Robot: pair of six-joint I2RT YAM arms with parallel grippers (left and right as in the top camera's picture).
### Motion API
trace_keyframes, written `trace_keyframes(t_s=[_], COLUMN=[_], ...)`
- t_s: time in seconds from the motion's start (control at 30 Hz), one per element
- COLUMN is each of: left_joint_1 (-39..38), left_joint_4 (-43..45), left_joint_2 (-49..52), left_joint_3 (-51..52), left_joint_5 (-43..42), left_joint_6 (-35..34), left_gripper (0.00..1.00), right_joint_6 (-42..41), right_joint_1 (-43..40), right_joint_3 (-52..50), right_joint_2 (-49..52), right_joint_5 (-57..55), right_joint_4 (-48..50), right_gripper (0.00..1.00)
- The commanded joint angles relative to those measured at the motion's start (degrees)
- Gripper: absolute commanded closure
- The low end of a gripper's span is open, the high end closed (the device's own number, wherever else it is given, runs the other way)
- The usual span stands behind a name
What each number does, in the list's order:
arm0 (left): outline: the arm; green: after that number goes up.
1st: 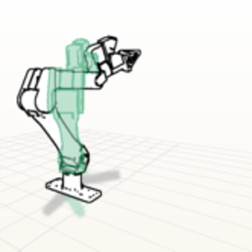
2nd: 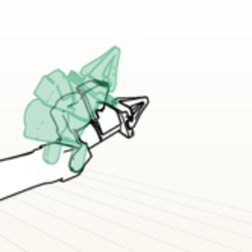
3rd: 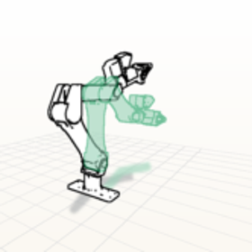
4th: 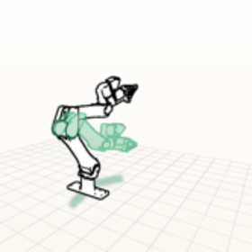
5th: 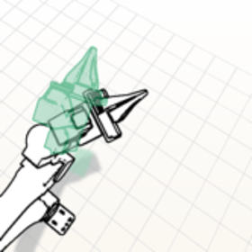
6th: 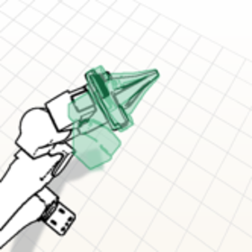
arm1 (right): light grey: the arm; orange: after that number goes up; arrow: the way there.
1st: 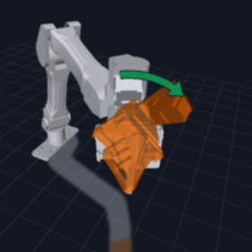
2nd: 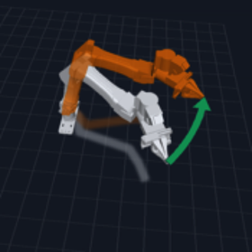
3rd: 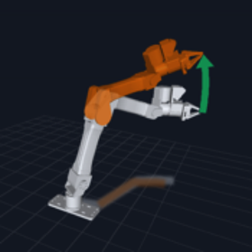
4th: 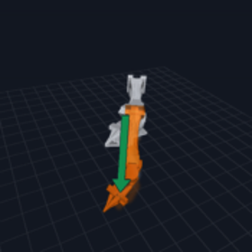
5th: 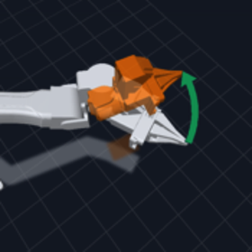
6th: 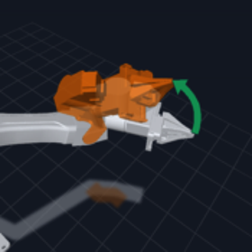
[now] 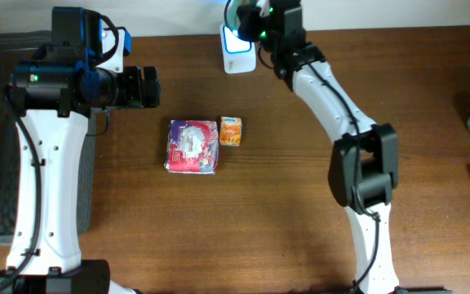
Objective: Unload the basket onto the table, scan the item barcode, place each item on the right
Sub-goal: 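Hold the wipes pack under the scanner with the right gripper, then carry the wipes pack to the far right and release it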
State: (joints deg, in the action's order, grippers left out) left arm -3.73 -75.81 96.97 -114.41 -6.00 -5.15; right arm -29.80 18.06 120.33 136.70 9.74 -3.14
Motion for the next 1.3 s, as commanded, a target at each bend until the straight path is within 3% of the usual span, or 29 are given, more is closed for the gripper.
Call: trace_keyframes(t_s=[0.0,0.23,0.33,0.43,0.53,0.7,0.77,0.93,1.07,1.13,1.2,1.27], left_joint_1=[0.2,0.2,0.2,0.2,0.2,0.2,0.2,0.2,0.2,0.2,0.2,0.2], left_joint_4=[0.1,0.1,0.1,0.1,0.1,0.1,0.1,0.1,0.1,0.1,0.1,0.1], left_joint_2=[-0.9,-0.9,-0.9,-0.9,-0.9,-0.9,-0.9,-0.9,-0.9,-0.9,-0.9,-0.9], left_joint_3=[-0.1,-0.1,-0.1,-0.1,-0.1,-0.1,-0.1,-0.1,-0.1,-0.1,-0.1,-0.1], left_joint_5=[-0.6,-0.6,-0.6,-0.6,-0.6,-0.6,-0.6,-0.6,-0.6,-0.6,-0.6,-0.6], left_joint_6=[0.5,0.5,0.5,0.5,0.5,0.5,0.5,0.5,0.5,0.5,0.5,0.5], left_gripper=[0.01,0.01,0.01,0.01,0.01,0.01,0.01,0.01,0.01,0.01,0.01,0.01], right_joint_6=[-0.9,-0.9,-0.6,-0.5,-0.5,-0.5,-0.5,-0.7,-0.7,-0.7,-0.7,-0.7], right_joint_1=[0.8,0.5,-0.2,-3.7,-9.2,-21.6,-26.2,-38.2,-47.8,-50.3,-51.3,-52.0], right_joint_3=[0.5,0.7,0.9,0.9,0.9,0.6,-0.8,-5.8,-10.4,-10.9,-10.9,-11.0], right_joint_2=[2.4,2.6,-0.8,-7.7,-13.1,-14.4,-14.4,-14.4,-14.4,-14.4,-14.4,-14.4], right_joint_5=[-3.1,-4.6,-4.3,-7.4,-12.2,-24.4,-26.6,-28.3,-28.2,-28.2,-28.3,-28.5], right_joint_4=[1.1,-1.3,-7.0,-19.8,-39.9,-68.4,-72.7,-73.8,-67.8,-65.2,-63.2,-61.3], right_gripper=[0.96,0.96,0.96,0.96,0.96,0.96,0.96,0.96,0.96,0.95,0.86,0.85])
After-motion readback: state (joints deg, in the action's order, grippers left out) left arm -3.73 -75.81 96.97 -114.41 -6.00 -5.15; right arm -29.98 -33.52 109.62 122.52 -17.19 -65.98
